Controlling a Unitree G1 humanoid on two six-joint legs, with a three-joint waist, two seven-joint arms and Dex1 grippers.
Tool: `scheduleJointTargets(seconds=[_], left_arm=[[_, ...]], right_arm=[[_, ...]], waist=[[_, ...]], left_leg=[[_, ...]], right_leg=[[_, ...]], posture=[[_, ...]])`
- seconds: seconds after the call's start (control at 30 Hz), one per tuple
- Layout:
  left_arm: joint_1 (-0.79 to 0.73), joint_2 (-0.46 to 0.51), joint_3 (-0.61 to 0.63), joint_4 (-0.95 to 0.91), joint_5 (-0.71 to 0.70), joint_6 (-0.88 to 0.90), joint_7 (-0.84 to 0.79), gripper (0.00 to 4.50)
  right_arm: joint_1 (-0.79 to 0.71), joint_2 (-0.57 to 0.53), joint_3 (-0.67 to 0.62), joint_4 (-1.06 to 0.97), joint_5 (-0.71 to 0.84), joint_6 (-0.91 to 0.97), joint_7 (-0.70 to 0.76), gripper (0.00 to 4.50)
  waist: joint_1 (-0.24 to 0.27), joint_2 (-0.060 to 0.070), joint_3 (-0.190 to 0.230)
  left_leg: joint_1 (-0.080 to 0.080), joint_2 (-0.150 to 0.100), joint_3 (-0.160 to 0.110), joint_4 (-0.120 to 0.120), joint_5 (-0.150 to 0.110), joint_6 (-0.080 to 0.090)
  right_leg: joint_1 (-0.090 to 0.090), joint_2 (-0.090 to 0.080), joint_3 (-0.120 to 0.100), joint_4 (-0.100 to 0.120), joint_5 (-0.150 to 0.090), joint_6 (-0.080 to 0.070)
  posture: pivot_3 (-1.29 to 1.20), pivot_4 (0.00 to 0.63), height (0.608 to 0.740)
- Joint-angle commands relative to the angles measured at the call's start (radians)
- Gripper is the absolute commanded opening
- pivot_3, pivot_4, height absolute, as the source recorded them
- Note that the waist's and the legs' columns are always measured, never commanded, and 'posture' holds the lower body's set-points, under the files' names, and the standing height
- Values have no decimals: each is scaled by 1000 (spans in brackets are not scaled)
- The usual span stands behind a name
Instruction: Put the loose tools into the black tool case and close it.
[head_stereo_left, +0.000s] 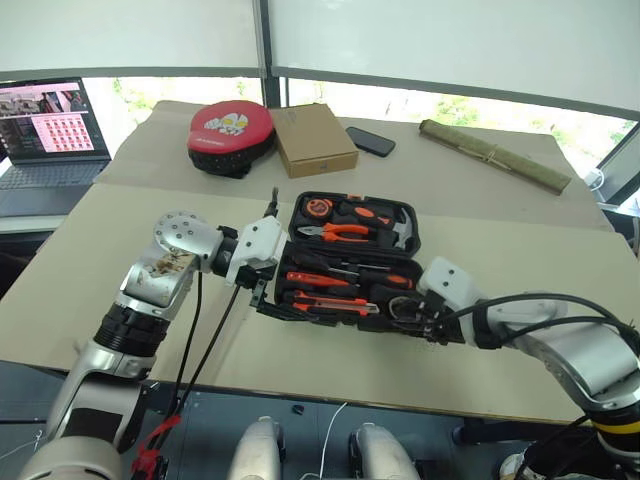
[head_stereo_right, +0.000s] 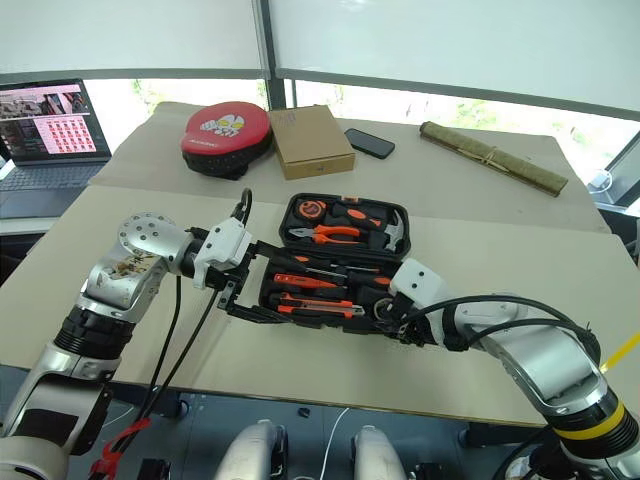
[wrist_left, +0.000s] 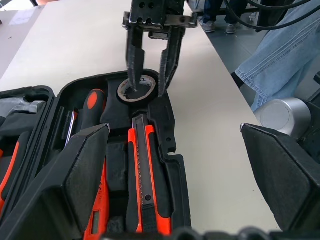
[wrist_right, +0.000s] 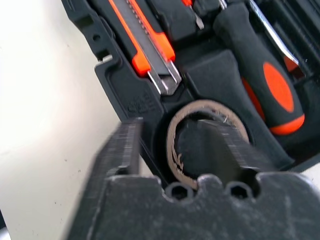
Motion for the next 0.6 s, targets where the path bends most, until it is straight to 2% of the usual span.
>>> scheduleJointTargets(seconds=[0.03,0.1,0.17,0.27,0.3,0.4,0.47,0.6], left_arm=[[-16,3,16,-6,0,-6,11,4500],[-18,7,24,-3,-1,14,26,4500],[-20,13,37,10,-5,40,47,4500],[-49,11,109,162,24,97,195,4500],[-59,9,128,209,35,99,238,4500],[-79,11,159,339,70,93,325,3788],[-83,12,158,386,97,76,348,3020],[-72,2,96,472,213,-24,410,1545]], right_arm=[[-5,-6,-40,-40,13,22,1,3835],[-4,-10,-97,-57,43,49,0,4468],[-5,-9,-161,-66,79,75,0,4468],[15,-7,-318,14,100,73,-11,4468],[25,-13,-344,45,90,61,-15,3901],[39,-12,-370,171,47,2,-24,2990],[34,-6,-361,226,23,-33,-26,2296],[-7,18,-259,362,-59,-140,-10,871]], waist=[[0,0,0],[1,0,0],[1,0,0],[1,0,0],[1,0,0],[0,-1,0],[0,-1,0],[-1,-1,0]], left_leg=[[0,0,0,0,0,0],[0,0,0,0,0,0],[0,0,0,0,0,0],[0,0,0,0,0,0],[0,0,-1,0,0,0],[0,0,-1,0,0,0],[0,0,0,0,0,0],[-1,0,1,-1,0,0]], right_leg=[[0,0,0,0,0,0],[0,0,0,0,0,0],[0,0,0,0,0,0],[0,0,0,0,0,0],[0,0,0,0,0,0],[0,0,-1,0,0,0],[0,0,0,0,0,0],[-1,0,0,0,0,0]], posture=[[0,150,740],[0,150,740],[0,150,740],[0,150,740],[0,150,740],[0,150,740],[0,150,740],[0,150,740]])
